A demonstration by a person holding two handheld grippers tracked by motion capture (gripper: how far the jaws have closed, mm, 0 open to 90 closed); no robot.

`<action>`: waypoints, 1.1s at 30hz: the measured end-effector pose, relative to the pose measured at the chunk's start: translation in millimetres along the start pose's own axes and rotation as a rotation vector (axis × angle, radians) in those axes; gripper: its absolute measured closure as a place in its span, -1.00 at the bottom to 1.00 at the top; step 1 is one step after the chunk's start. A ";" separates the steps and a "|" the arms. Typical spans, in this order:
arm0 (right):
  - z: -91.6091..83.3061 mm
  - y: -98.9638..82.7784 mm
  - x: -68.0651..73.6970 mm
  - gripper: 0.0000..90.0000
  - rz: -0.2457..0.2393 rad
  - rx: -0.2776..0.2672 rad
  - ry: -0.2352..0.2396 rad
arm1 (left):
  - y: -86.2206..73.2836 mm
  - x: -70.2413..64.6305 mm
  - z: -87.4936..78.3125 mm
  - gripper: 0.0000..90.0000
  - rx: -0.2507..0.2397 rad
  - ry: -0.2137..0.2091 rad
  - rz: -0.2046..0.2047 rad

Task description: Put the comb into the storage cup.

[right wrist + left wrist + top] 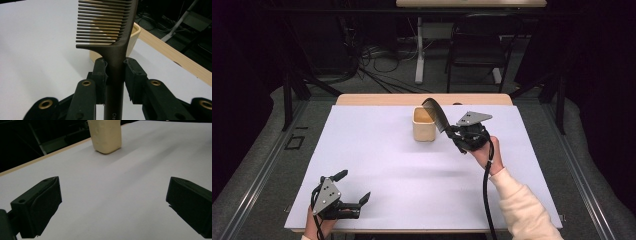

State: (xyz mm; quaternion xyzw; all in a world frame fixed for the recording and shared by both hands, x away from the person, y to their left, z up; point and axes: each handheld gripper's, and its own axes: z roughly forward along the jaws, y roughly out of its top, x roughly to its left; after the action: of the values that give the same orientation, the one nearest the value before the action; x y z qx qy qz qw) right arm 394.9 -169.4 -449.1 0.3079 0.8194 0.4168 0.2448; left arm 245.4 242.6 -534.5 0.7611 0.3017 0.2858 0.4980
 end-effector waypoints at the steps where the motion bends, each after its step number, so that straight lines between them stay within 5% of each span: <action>1: 1.1 0.7 0.0 0.59 0.002 -0.001 0.002 | -0.1 0.1 -0.1 -1.00 -0.001 -0.001 -0.001; 33: 5.5 19.4 -7.2 0.59 0.028 -0.050 -0.018 | 0.0 0.1 0.0 -1.00 -0.002 -0.002 -0.001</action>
State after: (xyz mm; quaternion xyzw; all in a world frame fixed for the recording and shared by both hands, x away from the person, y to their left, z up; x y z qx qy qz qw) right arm 409.3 -162.6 -434.9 0.3167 0.8022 0.4379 0.2539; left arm 245.6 242.6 -534.5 0.7607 0.3011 0.2851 0.4993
